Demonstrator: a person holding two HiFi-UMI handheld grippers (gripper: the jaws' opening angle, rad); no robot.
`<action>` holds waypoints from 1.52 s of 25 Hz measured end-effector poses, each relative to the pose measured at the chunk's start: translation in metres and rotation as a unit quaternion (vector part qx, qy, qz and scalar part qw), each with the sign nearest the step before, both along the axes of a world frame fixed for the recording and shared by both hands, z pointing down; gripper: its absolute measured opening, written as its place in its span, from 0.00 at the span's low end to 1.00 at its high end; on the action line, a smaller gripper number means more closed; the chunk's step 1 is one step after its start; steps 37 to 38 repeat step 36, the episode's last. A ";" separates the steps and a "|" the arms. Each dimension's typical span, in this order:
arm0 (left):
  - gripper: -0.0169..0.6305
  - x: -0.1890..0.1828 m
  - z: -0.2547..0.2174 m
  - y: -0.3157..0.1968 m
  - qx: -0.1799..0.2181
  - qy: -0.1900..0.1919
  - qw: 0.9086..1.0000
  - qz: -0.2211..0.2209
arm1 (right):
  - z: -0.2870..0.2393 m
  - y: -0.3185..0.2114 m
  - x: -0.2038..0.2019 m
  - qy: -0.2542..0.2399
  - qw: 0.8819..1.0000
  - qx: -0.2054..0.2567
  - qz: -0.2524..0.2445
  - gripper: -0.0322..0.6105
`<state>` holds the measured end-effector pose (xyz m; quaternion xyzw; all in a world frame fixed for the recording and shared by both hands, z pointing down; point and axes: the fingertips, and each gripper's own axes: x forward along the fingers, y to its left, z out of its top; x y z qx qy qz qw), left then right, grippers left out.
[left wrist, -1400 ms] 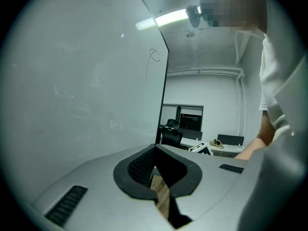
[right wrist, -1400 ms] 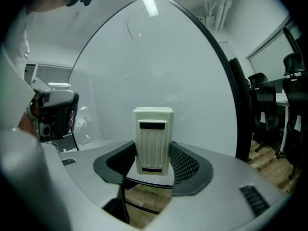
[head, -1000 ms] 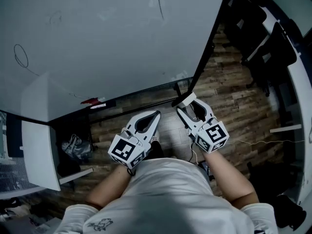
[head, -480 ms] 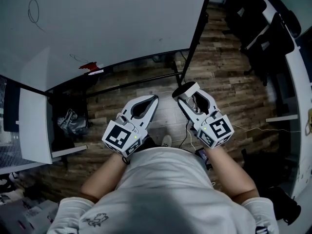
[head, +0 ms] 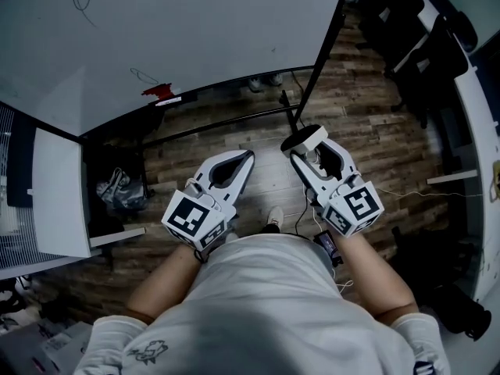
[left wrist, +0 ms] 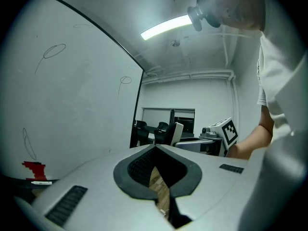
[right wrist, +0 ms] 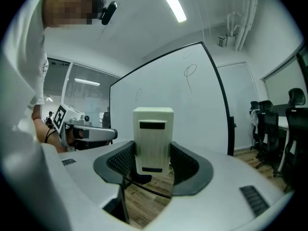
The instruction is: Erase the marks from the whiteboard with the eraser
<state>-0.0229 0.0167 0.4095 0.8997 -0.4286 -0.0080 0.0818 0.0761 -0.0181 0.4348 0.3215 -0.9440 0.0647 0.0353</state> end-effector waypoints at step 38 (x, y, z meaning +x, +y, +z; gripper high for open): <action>0.04 -0.127 -0.005 0.166 0.005 0.012 1.000 0.011 | -0.010 0.185 -0.128 -0.039 0.999 -0.003 0.024 0.42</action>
